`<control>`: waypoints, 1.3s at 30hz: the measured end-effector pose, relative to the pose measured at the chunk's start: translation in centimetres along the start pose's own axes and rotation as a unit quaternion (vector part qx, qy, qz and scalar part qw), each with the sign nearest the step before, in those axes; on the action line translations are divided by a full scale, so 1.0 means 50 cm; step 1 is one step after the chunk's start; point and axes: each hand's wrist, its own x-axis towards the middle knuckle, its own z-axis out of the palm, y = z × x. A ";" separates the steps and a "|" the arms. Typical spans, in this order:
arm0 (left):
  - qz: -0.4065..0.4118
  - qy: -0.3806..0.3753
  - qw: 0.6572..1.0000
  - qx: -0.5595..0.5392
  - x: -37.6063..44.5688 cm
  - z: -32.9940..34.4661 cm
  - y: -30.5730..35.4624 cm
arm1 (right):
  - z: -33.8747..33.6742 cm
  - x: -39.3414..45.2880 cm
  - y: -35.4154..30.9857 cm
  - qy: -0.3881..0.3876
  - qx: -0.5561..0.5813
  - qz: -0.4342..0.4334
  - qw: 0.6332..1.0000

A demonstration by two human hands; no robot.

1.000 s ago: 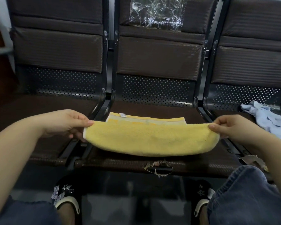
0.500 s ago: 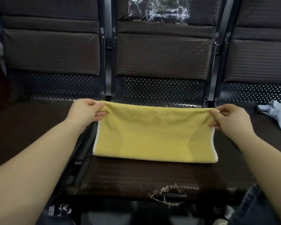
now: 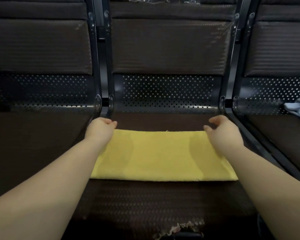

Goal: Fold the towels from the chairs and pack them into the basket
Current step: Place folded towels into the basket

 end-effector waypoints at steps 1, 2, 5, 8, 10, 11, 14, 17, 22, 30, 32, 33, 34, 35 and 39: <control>0.018 -0.013 0.997 0.068 -0.012 0.013 0.010 | 0.006 -0.007 -0.015 -0.001 -0.016 -0.019 1.000; 0.047 -0.028 0.990 0.129 -0.030 0.029 0.024 | 0.013 -0.018 -0.031 -0.009 -0.024 -0.047 0.999; 0.171 -0.096 0.946 0.259 -0.097 0.095 0.059 | 0.059 -0.068 -0.069 -0.118 -0.042 -0.165 0.978; 0.215 -0.187 0.887 0.364 -0.145 0.148 0.053 | 0.116 -0.102 -0.065 -0.256 -0.183 -0.219 0.924; 0.185 -0.224 0.867 0.404 -0.139 0.152 0.027 | 0.123 -0.097 -0.045 -0.298 -0.252 -0.178 0.903; 0.170 -0.228 0.864 0.417 -0.128 0.142 0.011 | 0.117 -0.089 -0.031 -0.300 -0.267 -0.152 0.903; 0.147 -0.202 0.868 0.429 -0.091 0.089 -0.040 | 0.083 -0.062 0.017 -0.278 -0.295 -0.073 0.911; 0.143 -0.190 0.868 0.435 -0.075 0.036 -0.077 | 0.054 -0.052 0.052 -0.255 -0.296 -0.032 0.920; 0.209 -0.237 0.855 0.411 -0.082 -0.028 -0.109 | 0.049 -0.095 0.007 -0.194 -0.248 -0.172 0.933; 0.283 -0.208 0.897 0.267 -0.114 -0.136 -0.177 | 0.111 -0.283 -0.161 -0.261 -0.024 -0.323 0.910; 0.298 -0.189 0.901 0.253 -0.124 -0.152 -0.193 | 0.139 -0.311 -0.183 -0.275 -0.018 -0.336 0.901; 0.302 -0.178 0.904 0.246 -0.127 -0.158 -0.202 | 0.153 -0.322 -0.192 -0.281 -0.020 -0.341 0.897; 0.309 -0.169 0.905 0.237 -0.129 -0.161 -0.212 | 0.165 -0.330 -0.199 -0.284 -0.024 -0.344 0.894; 0.311 -0.161 0.908 0.231 -0.132 -0.162 -0.218 | 0.177 -0.336 -0.204 -0.284 -0.027 -0.346 0.894; 0.316 -0.150 0.915 0.203 -0.127 -0.154 -0.237 | 0.213 -0.334 -0.212 -0.265 -0.030 -0.341 0.901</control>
